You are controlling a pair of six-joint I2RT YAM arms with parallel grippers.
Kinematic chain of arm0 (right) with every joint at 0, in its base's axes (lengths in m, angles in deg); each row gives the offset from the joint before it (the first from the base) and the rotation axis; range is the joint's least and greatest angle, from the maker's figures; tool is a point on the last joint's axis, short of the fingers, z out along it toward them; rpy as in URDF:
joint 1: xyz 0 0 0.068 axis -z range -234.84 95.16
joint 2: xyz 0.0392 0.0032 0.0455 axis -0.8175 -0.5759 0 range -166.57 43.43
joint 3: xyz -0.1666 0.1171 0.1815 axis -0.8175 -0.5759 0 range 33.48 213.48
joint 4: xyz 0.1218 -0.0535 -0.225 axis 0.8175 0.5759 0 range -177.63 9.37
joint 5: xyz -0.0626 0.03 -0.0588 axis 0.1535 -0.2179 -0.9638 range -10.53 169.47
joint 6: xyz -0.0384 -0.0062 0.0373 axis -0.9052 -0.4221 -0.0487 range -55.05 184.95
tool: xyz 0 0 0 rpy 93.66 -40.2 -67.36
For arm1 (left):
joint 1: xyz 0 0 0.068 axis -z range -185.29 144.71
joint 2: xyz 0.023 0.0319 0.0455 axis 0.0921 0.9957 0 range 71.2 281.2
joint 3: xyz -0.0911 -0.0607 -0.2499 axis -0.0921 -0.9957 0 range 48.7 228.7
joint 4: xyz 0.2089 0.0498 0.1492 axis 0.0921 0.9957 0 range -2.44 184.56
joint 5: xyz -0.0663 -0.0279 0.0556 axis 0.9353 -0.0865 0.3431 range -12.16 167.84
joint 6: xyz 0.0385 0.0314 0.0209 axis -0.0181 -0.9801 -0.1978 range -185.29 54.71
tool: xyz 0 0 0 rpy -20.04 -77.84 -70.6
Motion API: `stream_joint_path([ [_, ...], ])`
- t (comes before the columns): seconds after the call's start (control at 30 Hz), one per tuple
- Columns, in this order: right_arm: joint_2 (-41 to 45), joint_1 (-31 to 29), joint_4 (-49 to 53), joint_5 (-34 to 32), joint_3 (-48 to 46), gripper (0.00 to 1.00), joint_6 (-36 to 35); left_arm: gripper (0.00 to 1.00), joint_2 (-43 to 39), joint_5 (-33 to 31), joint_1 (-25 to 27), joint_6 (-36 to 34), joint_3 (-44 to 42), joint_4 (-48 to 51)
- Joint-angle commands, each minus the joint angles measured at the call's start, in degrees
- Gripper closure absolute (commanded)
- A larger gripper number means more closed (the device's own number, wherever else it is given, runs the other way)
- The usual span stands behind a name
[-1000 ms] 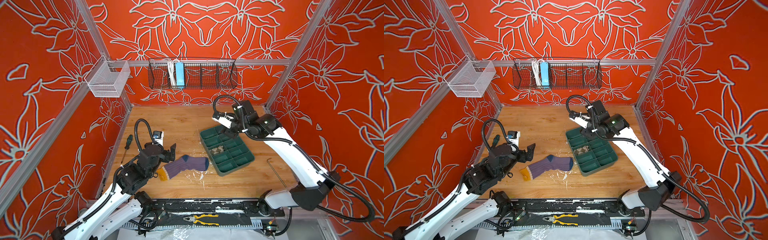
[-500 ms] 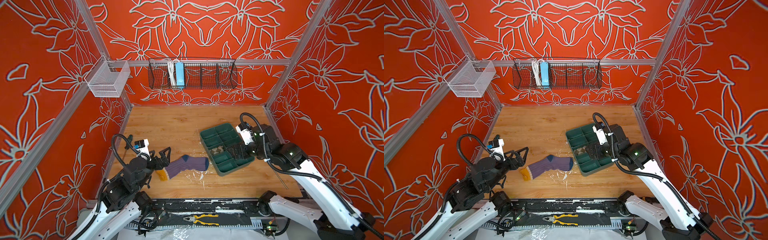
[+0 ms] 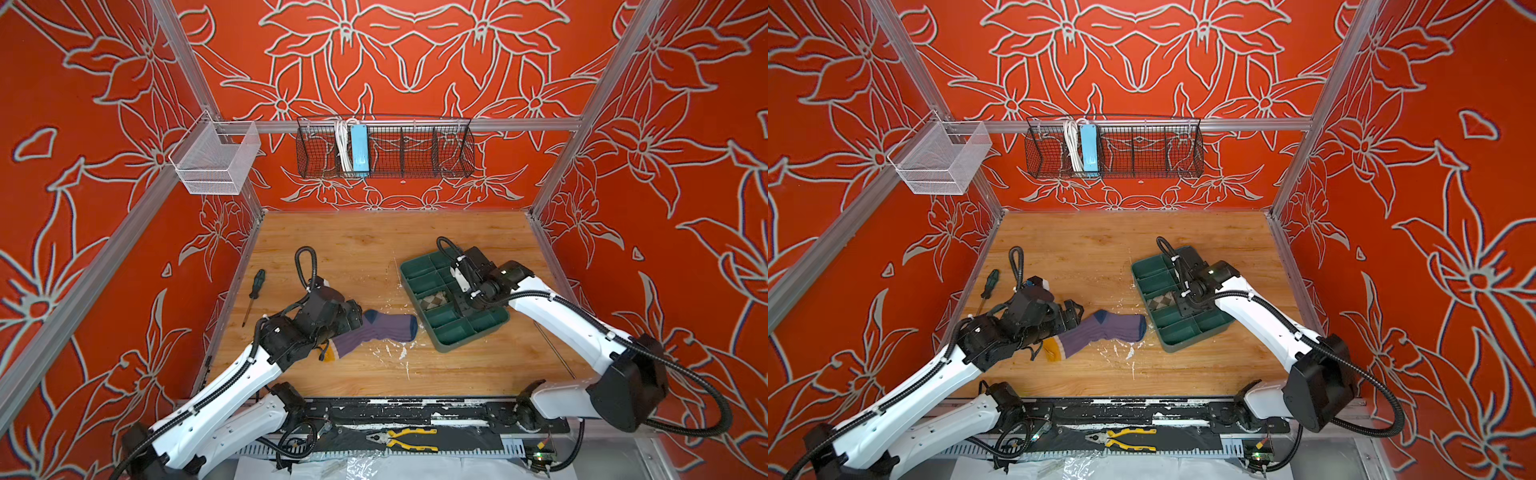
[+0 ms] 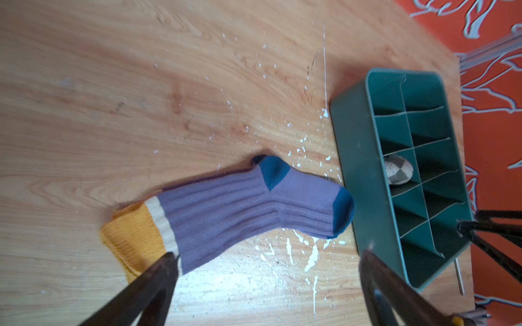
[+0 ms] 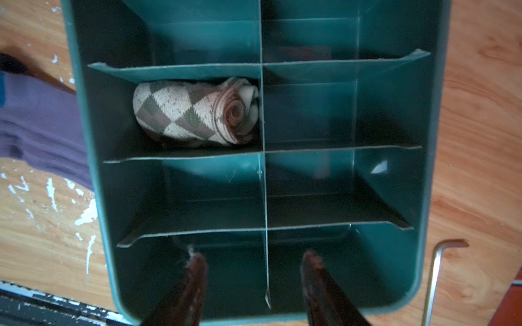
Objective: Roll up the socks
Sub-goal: 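Release the argyle sock in the tray compartment and open the right gripper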
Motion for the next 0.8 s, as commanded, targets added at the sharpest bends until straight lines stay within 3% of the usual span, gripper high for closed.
stream_joint_path([
  [0.0, -2.97, 0.98, -4.15, 0.34, -0.9, 0.46, 0.23, 0.03, 2.13, 3.66, -0.64, 0.71, 1.74, 1.25],
  [0.53, -11.69, 1.82, -9.19, -4.46, -2.65, 0.51, 3.83, 0.03, 1.42, 2.31, -1.99, -3.09, 2.81, 2.36],
  [0.77, -11.99, 3.5, -11.92, -1.86, -5.08, 0.63, 4.56, 0.03, 2.92, 2.69, -2.14, -3.99, 2.55, 0.71],
])
